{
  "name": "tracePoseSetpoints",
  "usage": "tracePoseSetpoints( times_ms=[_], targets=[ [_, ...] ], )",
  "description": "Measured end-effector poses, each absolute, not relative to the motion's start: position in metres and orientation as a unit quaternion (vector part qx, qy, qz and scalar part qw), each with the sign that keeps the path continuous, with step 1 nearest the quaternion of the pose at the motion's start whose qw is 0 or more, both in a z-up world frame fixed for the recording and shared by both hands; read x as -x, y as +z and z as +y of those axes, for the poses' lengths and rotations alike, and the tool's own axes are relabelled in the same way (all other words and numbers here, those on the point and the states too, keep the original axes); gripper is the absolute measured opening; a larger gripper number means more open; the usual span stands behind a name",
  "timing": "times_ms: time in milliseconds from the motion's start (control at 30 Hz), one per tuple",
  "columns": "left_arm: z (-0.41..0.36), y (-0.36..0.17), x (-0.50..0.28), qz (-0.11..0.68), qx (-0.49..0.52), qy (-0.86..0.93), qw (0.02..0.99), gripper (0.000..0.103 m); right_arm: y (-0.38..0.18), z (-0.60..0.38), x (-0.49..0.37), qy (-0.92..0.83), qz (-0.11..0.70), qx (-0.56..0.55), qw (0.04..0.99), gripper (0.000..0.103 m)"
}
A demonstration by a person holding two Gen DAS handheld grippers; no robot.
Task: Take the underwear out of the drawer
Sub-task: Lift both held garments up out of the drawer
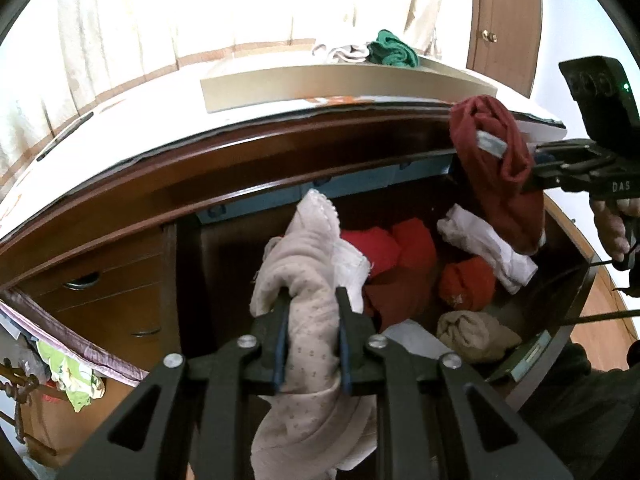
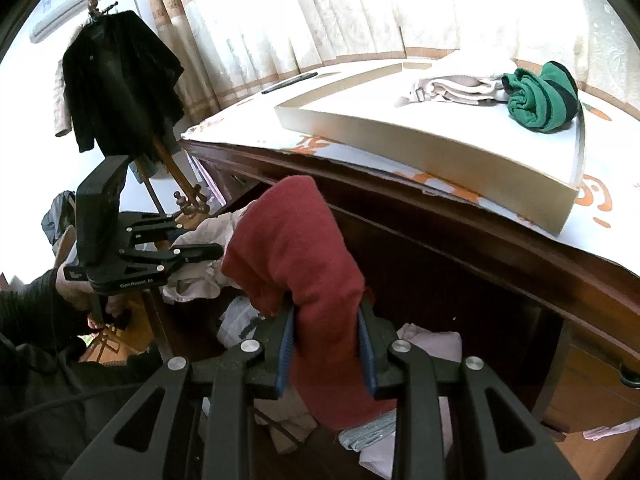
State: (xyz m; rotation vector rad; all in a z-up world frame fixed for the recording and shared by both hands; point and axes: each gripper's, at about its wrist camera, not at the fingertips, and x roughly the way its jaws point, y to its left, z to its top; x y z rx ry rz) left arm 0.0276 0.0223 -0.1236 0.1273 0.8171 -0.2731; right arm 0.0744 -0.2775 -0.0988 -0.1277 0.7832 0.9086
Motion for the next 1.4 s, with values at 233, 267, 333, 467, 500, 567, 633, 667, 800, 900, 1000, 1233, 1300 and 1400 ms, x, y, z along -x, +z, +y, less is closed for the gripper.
tracePoseSetpoints(
  times_ms=[233, 267, 333, 467, 500, 567, 633, 667, 800, 900, 1000, 1233, 1300, 1400],
  targets=[
    [0.025, -0.123, -0.025, 0.385, -0.045, -0.127, 0.913, 0.018, -0.096, -0.281, -0.074, 0.425, 0.359, 0.052, 0.829, 0.030],
    [0.026, -0.122, -0.025, 0.383, -0.043, -0.126, 0.914, 0.018, -0.096, -0.281, -0.074, 0.425, 0.357, 0.051, 0.830, 0.030],
    [0.026, -0.121, -0.023, 0.378, -0.040, -0.124, 0.917, 0.018, -0.095, -0.282, -0.073, 0.425, 0.354, 0.050, 0.832, 0.030],
    [0.030, -0.116, -0.021, 0.363, -0.027, -0.119, 0.924, 0.018, -0.094, -0.283, -0.073, 0.426, 0.348, 0.045, 0.834, 0.030],
    [0.031, -0.115, -0.021, 0.361, -0.024, -0.118, 0.925, 0.018, -0.093, -0.283, -0.073, 0.426, 0.346, 0.043, 0.835, 0.030],
    [0.033, -0.113, -0.020, 0.355, -0.018, -0.116, 0.928, 0.018, -0.093, -0.283, -0.073, 0.428, 0.344, 0.040, 0.835, 0.030],
    [0.035, -0.111, -0.018, 0.348, -0.013, -0.115, 0.930, 0.018, -0.093, -0.283, -0.073, 0.428, 0.342, 0.038, 0.836, 0.030],
    [0.036, -0.110, -0.018, 0.346, -0.011, -0.113, 0.931, 0.018, -0.094, -0.283, -0.073, 0.429, 0.341, 0.037, 0.836, 0.030],
    [0.041, -0.106, -0.015, 0.334, 0.000, -0.109, 0.936, 0.018, -0.093, -0.281, -0.072, 0.430, 0.338, 0.035, 0.836, 0.030],
    [0.043, -0.104, -0.013, 0.326, 0.004, -0.107, 0.939, 0.018, -0.092, -0.281, -0.072, 0.430, 0.335, 0.033, 0.837, 0.030],
    [0.044, -0.102, -0.012, 0.316, 0.009, -0.105, 0.943, 0.018, -0.091, -0.281, -0.071, 0.430, 0.332, 0.030, 0.839, 0.030],
    [0.049, -0.094, -0.007, 0.287, 0.020, -0.096, 0.953, 0.018, -0.091, -0.281, -0.070, 0.431, 0.324, 0.022, 0.842, 0.030],
    [0.050, -0.091, -0.006, 0.279, 0.020, -0.095, 0.955, 0.018, -0.090, -0.282, -0.069, 0.431, 0.320, 0.019, 0.843, 0.030],
    [0.052, -0.087, -0.004, 0.267, 0.019, -0.090, 0.959, 0.018, -0.088, -0.282, -0.068, 0.431, 0.316, 0.017, 0.845, 0.030]
  ],
)
